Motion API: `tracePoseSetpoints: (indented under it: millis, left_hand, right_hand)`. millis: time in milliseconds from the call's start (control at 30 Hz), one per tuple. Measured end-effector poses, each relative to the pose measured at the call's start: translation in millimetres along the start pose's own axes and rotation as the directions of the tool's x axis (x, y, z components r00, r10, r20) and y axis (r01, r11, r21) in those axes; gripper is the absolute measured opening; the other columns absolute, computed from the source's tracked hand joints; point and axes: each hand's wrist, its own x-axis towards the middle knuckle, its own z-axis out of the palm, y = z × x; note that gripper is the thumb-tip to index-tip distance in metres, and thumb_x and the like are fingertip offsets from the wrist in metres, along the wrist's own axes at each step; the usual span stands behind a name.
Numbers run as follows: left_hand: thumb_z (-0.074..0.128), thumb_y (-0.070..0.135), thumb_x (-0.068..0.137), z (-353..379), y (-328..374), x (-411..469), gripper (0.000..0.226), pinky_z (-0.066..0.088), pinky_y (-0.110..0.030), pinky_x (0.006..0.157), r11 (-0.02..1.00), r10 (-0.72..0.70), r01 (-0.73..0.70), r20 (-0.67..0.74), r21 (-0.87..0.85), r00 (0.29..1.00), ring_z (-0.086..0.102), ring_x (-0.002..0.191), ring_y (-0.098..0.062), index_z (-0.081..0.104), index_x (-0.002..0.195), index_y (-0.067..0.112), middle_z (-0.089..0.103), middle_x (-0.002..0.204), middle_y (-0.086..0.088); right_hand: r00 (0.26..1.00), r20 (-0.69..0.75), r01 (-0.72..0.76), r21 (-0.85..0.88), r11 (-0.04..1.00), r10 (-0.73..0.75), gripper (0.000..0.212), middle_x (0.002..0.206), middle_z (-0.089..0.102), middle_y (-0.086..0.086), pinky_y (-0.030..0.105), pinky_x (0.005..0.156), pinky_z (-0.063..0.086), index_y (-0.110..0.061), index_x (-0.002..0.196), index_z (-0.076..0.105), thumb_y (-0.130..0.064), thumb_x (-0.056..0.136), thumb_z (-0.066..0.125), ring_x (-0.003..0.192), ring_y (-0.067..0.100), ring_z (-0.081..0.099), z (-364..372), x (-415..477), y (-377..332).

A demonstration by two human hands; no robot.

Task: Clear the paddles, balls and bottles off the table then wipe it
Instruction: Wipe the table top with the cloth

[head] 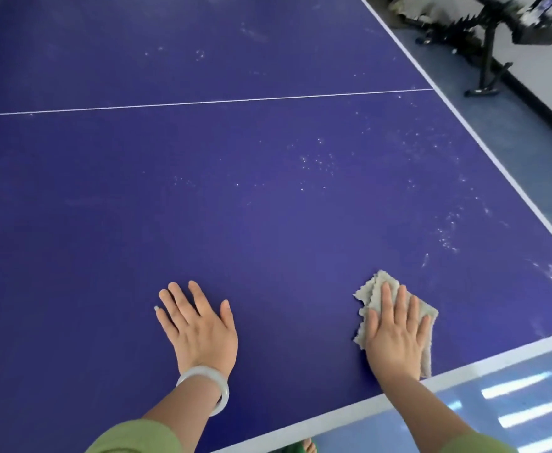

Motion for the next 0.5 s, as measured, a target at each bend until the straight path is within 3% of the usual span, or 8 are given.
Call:
tracePoseSetpoints:
  millis: [167, 300, 367, 500]
  left_hand:
    - [0.028, 0.047, 0.101, -1, -6, 0, 0.066, 0.003, -0.05, 0.122, 0.995, 0.008, -0.007, 0.008, -0.103, 1.0, 0.008, 0.149, -0.039, 0.029, 0.151, 0.003, 0.017, 0.159, -0.025]
    - [0.05, 0.028, 0.099, -16, -1, 9, 0.055, -0.001, -0.042, 0.123, 0.882, -0.086, 0.09, 0.029, -0.462, 0.996, -0.001, 0.151, -0.023, 0.035, 0.148, 0.009, 0.013, 0.162, -0.01]
    - [0.052, 0.021, 0.099, -21, 18, 6, 0.052, 0.007, -0.043, 0.123, 0.864, 0.017, -0.014, 0.002, -0.504, 1.0, 0.009, 0.15, -0.024, 0.037, 0.147, 0.007, 0.022, 0.159, -0.011]
    - [0.054, 0.025, 0.098, -10, 95, -16, 0.057, 0.011, -0.041, 0.121, 0.878, 0.278, -0.266, -0.027, -0.397, 0.96, 0.013, 0.15, -0.03, 0.036, 0.148, 0.007, 0.024, 0.159, -0.013]
  right_hand:
    - [0.998, 0.044, -0.037, 0.011, 0.999, 0.037, 0.057, 0.163, -0.011, 0.0, 0.048, 0.12, -0.01, -0.032, 0.149, -0.017, -0.048, 0.1, 0.008, 0.15, 0.022, -0.014, -4, -5, -13]
    - [0.998, 0.051, 0.042, -0.013, 0.999, -0.041, 0.067, 0.163, -0.012, -0.001, 0.047, 0.119, -0.013, -0.031, 0.153, -0.012, -0.055, 0.091, -0.007, 0.149, 0.021, -0.017, -4, -5, -5]
    - [0.996, 0.032, 0.082, -0.002, 0.997, -0.082, 0.068, 0.164, -0.005, 0.0, 0.047, 0.119, -0.011, -0.029, 0.156, -0.003, -0.054, 0.093, -0.002, 0.15, 0.022, -0.012, -4, -5, -2]
    - [0.968, 0.03, 0.251, -0.021, 0.968, -0.25, 0.061, 0.163, 0.011, 0.002, 0.05, 0.119, 0.003, -0.028, 0.156, 0.01, -0.049, 0.1, 0.018, 0.151, 0.025, 0.003, -6, -8, 20]
